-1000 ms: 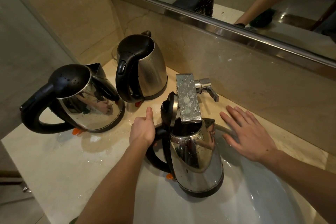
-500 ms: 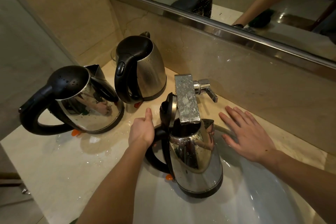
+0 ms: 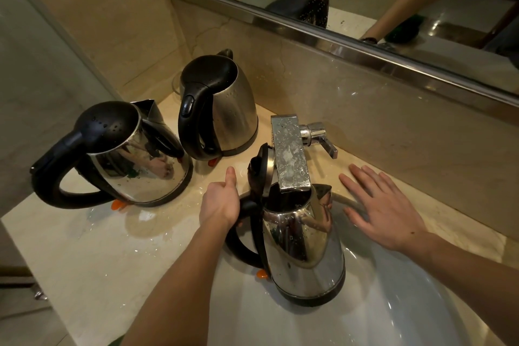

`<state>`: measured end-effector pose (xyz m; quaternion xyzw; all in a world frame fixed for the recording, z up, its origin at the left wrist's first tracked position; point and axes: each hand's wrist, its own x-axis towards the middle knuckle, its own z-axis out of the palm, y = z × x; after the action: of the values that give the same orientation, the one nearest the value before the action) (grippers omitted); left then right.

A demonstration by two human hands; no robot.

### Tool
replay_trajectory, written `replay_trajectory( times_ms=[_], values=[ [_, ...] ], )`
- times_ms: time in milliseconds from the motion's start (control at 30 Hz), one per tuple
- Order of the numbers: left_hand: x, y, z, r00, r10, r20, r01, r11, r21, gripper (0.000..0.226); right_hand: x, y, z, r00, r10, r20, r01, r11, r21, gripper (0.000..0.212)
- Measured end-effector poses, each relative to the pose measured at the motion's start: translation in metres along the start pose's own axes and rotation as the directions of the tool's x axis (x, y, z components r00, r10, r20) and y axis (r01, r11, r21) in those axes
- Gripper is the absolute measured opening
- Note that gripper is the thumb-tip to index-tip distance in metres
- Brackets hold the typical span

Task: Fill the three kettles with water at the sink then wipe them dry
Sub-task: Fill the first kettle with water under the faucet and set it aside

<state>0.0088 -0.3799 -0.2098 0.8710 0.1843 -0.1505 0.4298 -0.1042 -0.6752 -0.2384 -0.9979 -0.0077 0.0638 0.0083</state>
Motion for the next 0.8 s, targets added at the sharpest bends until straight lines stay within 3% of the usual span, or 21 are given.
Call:
replay_trajectory(
  times_ms=[800],
  values=[
    [-0.0032, 0.0012, -0.0005, 0.999, 0.032, 0.002, -0.032, 0.999, -0.007, 0.057, -0.0002, 0.0009, 0.0008, 1.000, 0.002, 0.011, -0.001, 1.000, -0.014, 0.067]
  ],
)
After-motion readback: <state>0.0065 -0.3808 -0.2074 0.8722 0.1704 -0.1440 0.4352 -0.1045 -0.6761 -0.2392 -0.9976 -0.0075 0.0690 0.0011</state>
